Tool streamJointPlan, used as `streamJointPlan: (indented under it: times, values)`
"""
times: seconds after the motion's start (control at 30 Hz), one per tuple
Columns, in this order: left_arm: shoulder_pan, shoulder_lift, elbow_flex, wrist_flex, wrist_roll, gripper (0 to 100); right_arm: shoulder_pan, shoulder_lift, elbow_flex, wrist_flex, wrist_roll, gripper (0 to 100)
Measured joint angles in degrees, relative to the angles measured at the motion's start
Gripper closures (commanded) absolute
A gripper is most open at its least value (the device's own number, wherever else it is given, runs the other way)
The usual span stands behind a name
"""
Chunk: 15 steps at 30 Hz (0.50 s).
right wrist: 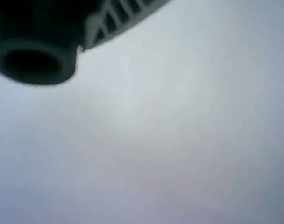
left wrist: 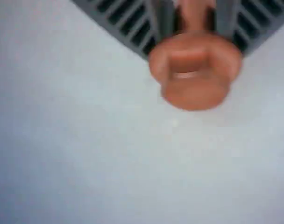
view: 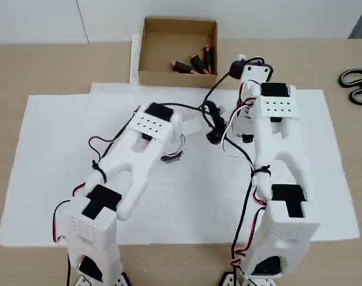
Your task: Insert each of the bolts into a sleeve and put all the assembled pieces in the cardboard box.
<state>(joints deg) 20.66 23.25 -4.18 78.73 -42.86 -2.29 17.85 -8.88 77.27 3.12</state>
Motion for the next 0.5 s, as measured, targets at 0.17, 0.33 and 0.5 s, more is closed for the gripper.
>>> streamJointPlan:
  times: [0.17, 0.33, 0.5]
  values:
    - [0.0, 0.0, -4.8, 5.9, 0.0, 98, 0.0, 0.0, 0.0, 0.0, 0.0, 93.0]
    - [0.0, 0.0, -9.5, 10.5, 1.4, 98, -0.1, 0.0, 0.0, 0.0, 0.0, 93.0]
    - [-0.2, 0.0, -16.9, 16.0, 4.3, 98, -1.7, 0.0, 0.0, 0.0, 0.0, 93.0]
